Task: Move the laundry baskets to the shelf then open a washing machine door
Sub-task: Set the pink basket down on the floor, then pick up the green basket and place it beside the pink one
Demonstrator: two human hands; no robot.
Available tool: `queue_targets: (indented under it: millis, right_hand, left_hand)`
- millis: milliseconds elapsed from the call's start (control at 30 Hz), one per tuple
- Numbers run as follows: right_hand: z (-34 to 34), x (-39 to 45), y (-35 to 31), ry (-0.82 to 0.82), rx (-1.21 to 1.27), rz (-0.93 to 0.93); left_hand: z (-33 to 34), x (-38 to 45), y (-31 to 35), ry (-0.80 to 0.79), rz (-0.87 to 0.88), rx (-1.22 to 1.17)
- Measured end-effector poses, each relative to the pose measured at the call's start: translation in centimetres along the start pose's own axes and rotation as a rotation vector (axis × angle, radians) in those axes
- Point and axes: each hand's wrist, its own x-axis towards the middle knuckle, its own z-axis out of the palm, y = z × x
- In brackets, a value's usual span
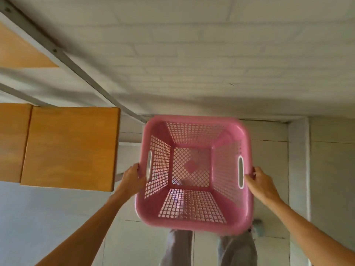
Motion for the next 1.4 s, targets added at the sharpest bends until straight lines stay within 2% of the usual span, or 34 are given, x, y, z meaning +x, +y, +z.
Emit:
queue_targets:
  millis: [267, 533, 633, 700, 800, 933, 1067, 1200, 1400]
  right_hand:
    - [2.0, 5.7, -7.6, 0.068, -0.059, -0.038]
    - [2.8, 6.2, -8.0, 0.056, -0.095, -0.053]
    - [2.1, 4.2, -8.3, 0.028, -0.069, -0.056]
    - [0.8, 1.5, -8.5, 0.044, 0.004, 0.008]
    - [-1.6, -5.0, -6.8, 0.074, 0.149, 0.092]
    - [-4.3, -16.7, -0.2, 0.145, 0.355, 0.209]
    - [-4.5, -30.5, 11.0, 0.243, 0.554, 0.382]
    - [0.2, -44.4, 26.1, 0.396, 0.809, 0.562]
    - [7.3, -65.5, 42.5, 0.574, 0.934, 0.812]
  left_hand:
    - [-3.4, 8.1, -1.8, 0.005, 0.052, -0.083]
    - [-5.0, 11.0, -2.8, -0.023, 0.132, 0.026]
    - [-6.2, 10.0, -1.7, 0.055, 0.141, 0.056]
    - [-7.4, 7.8, 0.2, 0.094, 0.151, 0.087]
    - [-8.2, 2.3, 3.9, 0.006, 0.304, 0.108]
    - [-6.2, -7.3, 8.0, -0.104, 0.458, 0.236]
    - [-0.7, -19.8, 13.2, -0.2, 0.616, 0.467]
    - [7.6, -32.6, 16.4, -0.361, 0.771, 0.63]
    - [23.4, -49.7, 16.8, -0.538, 1.047, 0.779]
